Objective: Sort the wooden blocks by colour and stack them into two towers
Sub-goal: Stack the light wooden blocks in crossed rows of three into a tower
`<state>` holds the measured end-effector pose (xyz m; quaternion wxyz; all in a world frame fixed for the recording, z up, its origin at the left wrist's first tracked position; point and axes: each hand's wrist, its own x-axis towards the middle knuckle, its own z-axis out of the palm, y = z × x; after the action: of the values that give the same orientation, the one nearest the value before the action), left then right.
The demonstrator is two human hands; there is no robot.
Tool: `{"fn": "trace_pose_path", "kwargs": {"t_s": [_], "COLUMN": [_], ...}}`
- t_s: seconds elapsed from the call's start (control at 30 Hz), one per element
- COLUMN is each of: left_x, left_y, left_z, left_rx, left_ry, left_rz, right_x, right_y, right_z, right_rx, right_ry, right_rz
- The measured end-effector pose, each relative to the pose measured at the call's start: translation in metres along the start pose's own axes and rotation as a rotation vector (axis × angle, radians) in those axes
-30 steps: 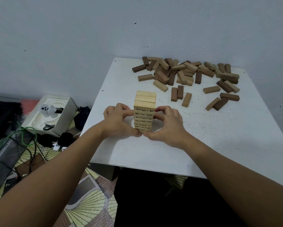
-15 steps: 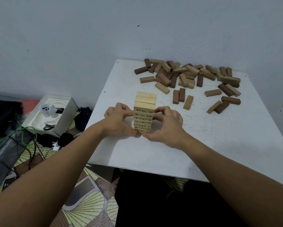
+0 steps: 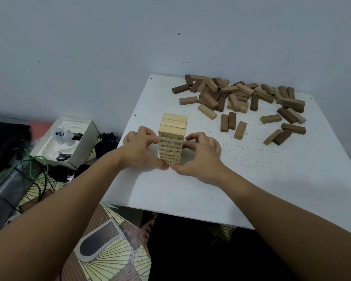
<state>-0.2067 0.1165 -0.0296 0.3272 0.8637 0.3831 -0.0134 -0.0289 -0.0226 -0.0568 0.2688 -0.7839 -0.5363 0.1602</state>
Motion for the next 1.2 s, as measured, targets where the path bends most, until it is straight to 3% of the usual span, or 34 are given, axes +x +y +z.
{"fn": "trace_pose_path", "kwargs": {"t_s": [0.67, 1.07, 1.2], "left_x": [-0.023, -0.034, -0.046], "left_y": [-0.065, -0.052, -0.039], "left_z": [-0.02, -0.023, -0.028], "left_rx": [-0.077, -0.218, -0.15], "left_ry": [0.044, 0.01, -0.012], "left_rz": [-0.036, -0.061, -0.065], "right_x": [0.007, 0.004, -0.002], "right_y": [-0.047, -0.043, -0.04], "right_z": [0.037, 0.035, 0.028], "right_rx": [-0.056, -0.059, -0.05], "right_ry": [-0.036, -0.054, -0.093], "right_rz": [-0.06, -0.075, -0.087]}}
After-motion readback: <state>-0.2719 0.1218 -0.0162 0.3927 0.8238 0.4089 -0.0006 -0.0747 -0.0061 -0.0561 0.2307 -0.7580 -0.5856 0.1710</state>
